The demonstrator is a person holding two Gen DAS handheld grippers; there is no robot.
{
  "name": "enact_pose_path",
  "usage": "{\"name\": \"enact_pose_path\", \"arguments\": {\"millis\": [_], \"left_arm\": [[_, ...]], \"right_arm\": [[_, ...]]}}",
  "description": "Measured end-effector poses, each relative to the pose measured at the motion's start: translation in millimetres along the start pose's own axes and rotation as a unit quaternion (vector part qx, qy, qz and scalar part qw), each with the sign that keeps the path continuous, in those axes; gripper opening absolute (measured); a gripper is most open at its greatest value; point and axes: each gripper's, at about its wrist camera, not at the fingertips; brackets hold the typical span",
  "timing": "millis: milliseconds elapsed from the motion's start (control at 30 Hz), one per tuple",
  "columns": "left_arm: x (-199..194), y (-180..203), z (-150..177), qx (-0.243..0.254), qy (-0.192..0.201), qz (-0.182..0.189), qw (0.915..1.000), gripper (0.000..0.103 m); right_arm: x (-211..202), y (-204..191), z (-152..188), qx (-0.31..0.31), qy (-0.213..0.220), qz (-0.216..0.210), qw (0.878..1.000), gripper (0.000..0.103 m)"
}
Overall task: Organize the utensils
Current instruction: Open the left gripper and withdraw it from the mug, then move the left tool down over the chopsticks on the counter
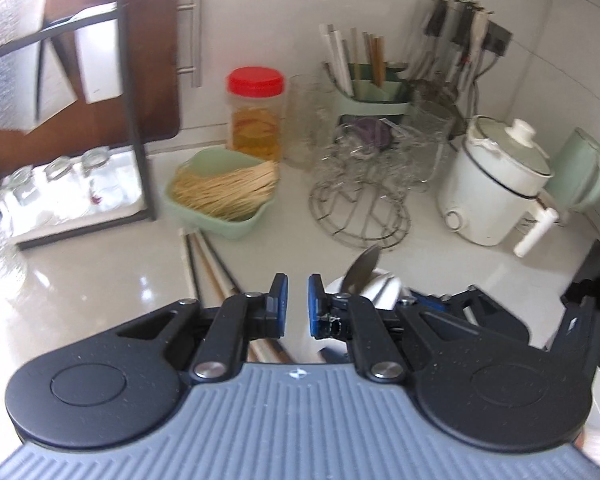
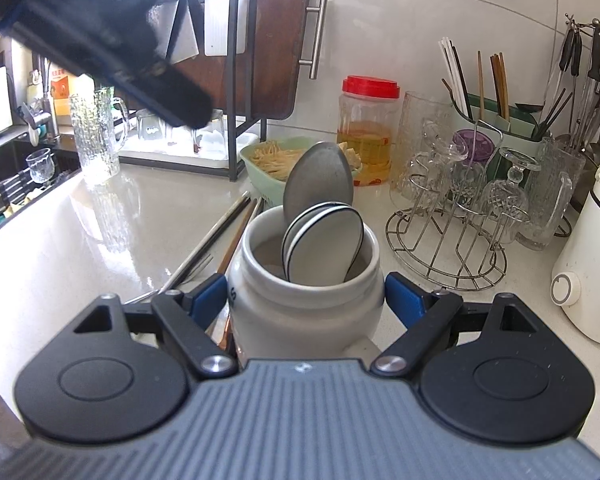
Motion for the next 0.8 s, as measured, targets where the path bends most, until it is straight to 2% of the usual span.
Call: {"name": "enact_pose_path", "arguments": {"millis": [233, 300, 433, 600, 700, 800], "left_arm": [[-2.8, -17.8, 12.9, -0.048, -0.008, -0.049, 0.9976, 0.012], [-2.7, -20.7, 16.2, -0.059, -0.007, -0.064, 0.9962, 0.019], [-0.7, -24.6, 21.7, -0.082, -0.016, -0.086, 0.9927, 0.022], [0.2, -24.3, 30.1, -0.103, -0.022, -0.111, 0.9882, 0.031], [2.6, -24.1, 35.7, -0.113, -0.028, -0.121, 0.9858, 0.038], [6.3, -26.5, 41.1, -0.123, -0.035, -0.123, 0.9841, 0.04]], "right_arm": [[1.4, 1.0, -2.7, 0.003, -0.012, -0.001, 1.0, 0.088], [2.2, -0.1, -3.7, 0.003, -0.016, 0.001, 1.0, 0.088], [3.7, -0.4, -4.8, 0.001, -0.019, -0.001, 1.0, 0.088], [3.5, 2.3, -5.4, -0.004, -0.024, -0.011, 1.0, 0.088], [2.7, 4.0, -4.8, -0.008, -0.025, -0.017, 1.0, 0.088], [3.2, 4.4, -6.2, -0.007, -0.028, -0.018, 0.999, 0.088]]}}
Point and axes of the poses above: each gripper's, at about its wrist camera, not at the fingertips, and x roughly the way its jaws point, y to its right, z to its underside, and after that the axes turned 2 degrees about x, right-handed
